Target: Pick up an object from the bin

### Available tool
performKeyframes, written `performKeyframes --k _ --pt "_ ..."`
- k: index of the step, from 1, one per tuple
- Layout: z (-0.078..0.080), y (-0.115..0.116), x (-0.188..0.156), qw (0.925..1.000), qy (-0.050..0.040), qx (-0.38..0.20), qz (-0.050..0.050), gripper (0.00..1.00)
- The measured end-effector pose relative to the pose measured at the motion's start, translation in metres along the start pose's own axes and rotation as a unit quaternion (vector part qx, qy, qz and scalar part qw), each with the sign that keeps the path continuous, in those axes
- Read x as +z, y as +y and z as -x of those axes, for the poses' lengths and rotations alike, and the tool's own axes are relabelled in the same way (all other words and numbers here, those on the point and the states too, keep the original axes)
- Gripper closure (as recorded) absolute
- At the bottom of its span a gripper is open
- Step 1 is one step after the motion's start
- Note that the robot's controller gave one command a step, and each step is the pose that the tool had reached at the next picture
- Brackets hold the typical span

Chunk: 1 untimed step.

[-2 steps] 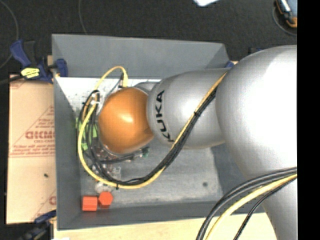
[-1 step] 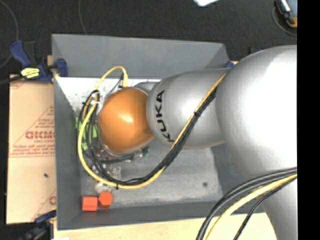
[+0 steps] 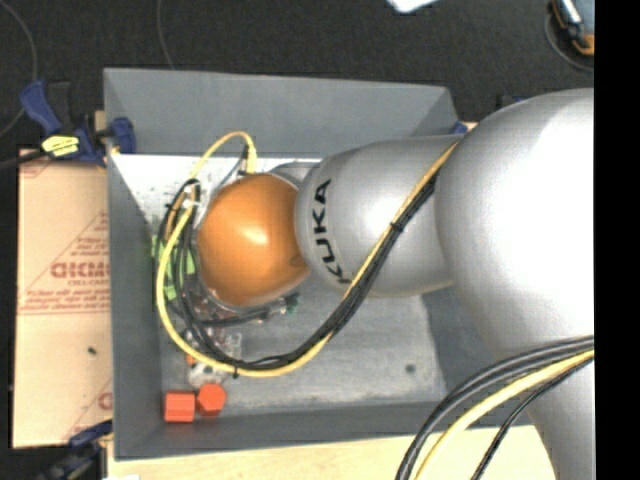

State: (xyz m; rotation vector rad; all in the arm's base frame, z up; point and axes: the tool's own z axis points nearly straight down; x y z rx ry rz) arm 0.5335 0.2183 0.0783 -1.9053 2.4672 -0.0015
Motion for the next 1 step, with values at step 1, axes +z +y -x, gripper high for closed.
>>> performKeyframes --k 1 --pt "-0.0001 0.0002 -0.0109 1.0 0.0 0.001 0.0 1.0"
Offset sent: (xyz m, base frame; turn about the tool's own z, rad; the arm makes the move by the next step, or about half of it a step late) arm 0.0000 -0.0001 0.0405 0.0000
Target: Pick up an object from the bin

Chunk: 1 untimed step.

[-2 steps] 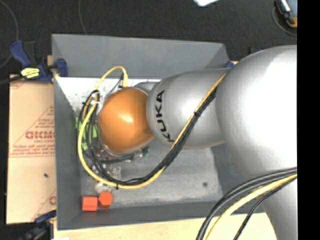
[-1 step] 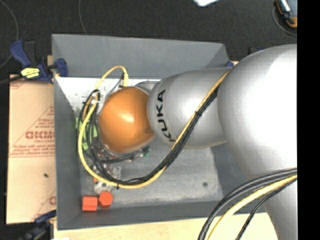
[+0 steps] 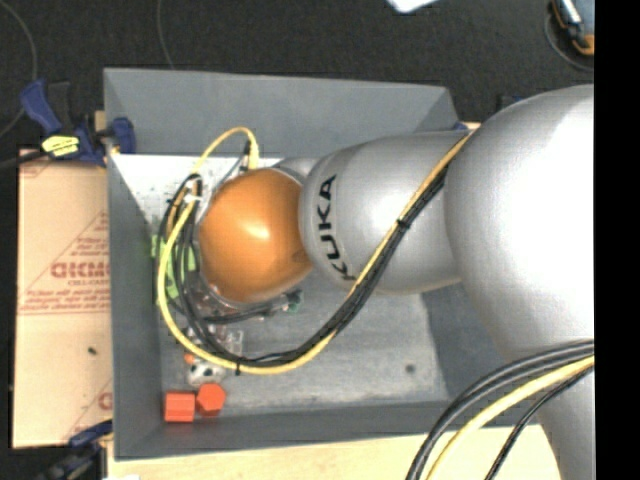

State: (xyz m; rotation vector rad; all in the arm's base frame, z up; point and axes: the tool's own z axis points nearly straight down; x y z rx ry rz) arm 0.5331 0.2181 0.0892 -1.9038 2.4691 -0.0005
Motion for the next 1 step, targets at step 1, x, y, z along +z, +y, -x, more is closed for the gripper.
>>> performKeyframes --k 1 --pt "0.0004 -0.0004 -0.0093 1.0 -0.0008 0.0 -0.001 1.0"
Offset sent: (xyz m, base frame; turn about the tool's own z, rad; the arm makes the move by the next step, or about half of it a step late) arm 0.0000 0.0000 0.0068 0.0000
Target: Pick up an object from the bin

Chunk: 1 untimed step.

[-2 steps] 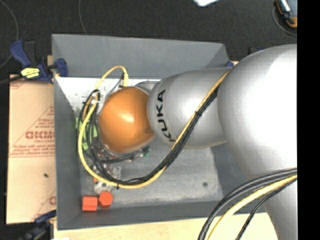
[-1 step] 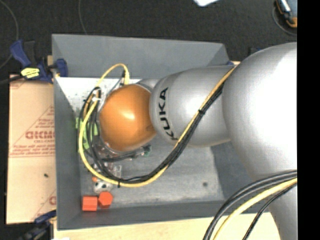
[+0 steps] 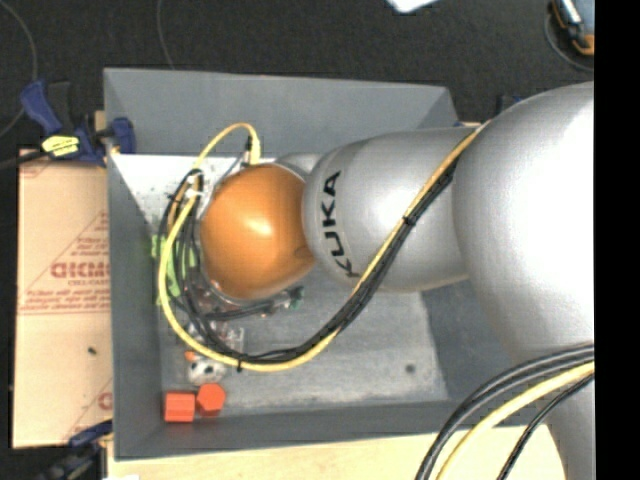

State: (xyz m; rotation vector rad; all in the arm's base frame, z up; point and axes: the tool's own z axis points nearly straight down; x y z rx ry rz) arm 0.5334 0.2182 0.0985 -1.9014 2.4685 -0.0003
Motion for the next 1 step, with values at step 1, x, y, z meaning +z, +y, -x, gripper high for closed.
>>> performKeyframes --k 1 --pt "0.0001 -0.0003 -0.0087 1.0 0.0002 0.0 0.0 1.0"
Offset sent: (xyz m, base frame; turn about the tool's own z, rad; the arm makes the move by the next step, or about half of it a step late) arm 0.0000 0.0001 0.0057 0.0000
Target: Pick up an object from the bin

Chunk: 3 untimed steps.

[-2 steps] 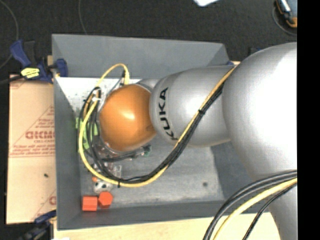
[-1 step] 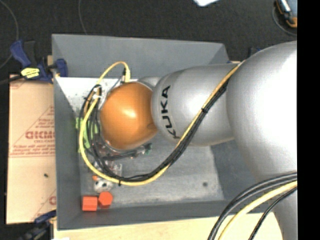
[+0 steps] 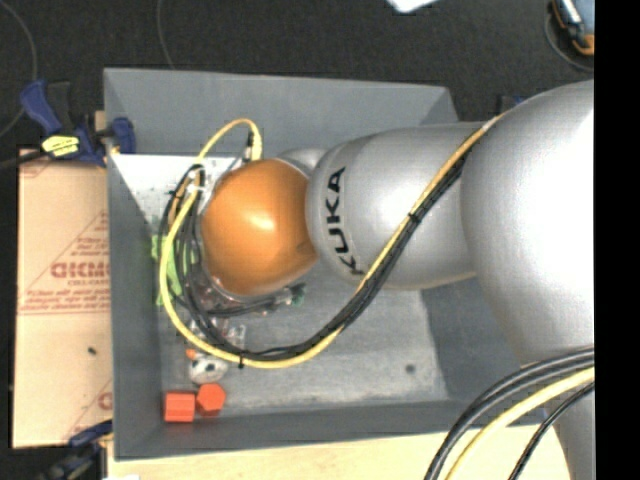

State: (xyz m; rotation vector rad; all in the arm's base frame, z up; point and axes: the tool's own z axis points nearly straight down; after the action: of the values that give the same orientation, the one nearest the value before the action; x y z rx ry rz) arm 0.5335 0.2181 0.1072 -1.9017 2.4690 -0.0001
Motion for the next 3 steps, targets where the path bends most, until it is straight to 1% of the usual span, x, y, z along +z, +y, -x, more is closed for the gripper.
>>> performKeyframes --k 3 --pt "0.001 -0.001 -0.025 1.0 -0.0018 0.001 -0.001 1.0"
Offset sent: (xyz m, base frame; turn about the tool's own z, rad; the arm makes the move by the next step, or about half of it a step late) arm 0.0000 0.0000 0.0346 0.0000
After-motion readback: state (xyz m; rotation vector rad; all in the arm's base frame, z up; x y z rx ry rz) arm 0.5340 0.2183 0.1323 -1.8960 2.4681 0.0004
